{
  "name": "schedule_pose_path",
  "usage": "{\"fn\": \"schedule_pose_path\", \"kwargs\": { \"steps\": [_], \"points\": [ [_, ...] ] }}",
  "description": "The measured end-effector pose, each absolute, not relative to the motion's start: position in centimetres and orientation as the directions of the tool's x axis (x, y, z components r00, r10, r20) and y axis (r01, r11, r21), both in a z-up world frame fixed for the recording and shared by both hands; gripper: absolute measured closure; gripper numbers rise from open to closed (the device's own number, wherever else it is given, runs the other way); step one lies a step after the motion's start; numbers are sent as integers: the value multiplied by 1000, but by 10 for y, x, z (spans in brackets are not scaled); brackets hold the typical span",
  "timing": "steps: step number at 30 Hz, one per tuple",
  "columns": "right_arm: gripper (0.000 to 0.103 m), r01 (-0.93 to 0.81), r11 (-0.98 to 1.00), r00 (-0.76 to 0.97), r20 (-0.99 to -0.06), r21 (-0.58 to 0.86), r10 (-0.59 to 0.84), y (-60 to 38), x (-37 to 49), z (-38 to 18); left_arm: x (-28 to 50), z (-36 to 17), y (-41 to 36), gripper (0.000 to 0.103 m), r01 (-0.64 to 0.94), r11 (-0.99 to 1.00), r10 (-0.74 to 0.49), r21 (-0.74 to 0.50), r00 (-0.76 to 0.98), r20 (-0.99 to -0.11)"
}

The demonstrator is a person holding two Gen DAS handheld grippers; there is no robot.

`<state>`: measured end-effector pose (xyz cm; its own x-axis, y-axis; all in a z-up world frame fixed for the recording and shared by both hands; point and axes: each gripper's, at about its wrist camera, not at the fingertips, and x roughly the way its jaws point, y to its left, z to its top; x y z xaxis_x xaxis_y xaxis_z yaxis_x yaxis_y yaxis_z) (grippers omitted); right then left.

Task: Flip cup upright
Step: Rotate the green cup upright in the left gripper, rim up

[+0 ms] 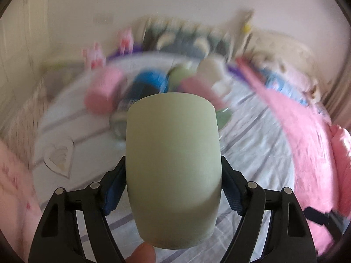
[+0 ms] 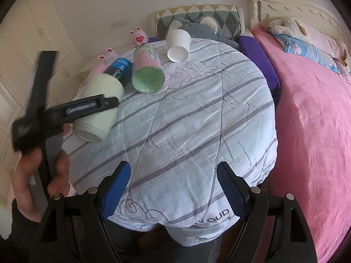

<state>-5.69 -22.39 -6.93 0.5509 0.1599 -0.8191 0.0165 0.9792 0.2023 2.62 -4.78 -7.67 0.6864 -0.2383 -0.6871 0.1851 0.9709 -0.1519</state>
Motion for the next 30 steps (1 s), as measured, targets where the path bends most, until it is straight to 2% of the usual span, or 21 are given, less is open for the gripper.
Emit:
{"fn": "schedule_pose_path", "kwargs": {
  "steps": [2, 9, 14, 16, 19, 30],
  "points": [
    [21, 21, 980, 545, -823, 200, 157, -226, -59, -73, 0, -74, -51, 24, 183, 980, -196, -83, 786, -586],
    [21, 35, 982, 504, -852, 188, 145, -222, -80, -99, -43, -100, -63, 24, 109, 990, -66, 88, 916, -395],
    [21, 56, 979, 529, -837, 194, 136, -220, -103, -104, -59, -120, -62, 24, 132, 984, -79, 118, 923, -378],
    [21, 74, 980, 555, -824, 187, 115, -221, -112, -101, -71, -121, -60, 24, 136, 982, -85, 131, 938, -336],
    [21, 101, 978, 571, -816, 183, 93, -220, -120, -99, -79, -118, -55, 24, 152, 981, -107, 121, 942, -318],
    [21, 86, 987, 578, -814, 138, 64, -206, -138, -92, -98, -120, -53, 23, 168, 981, -127, 101, 937, -327]
  ]
}}
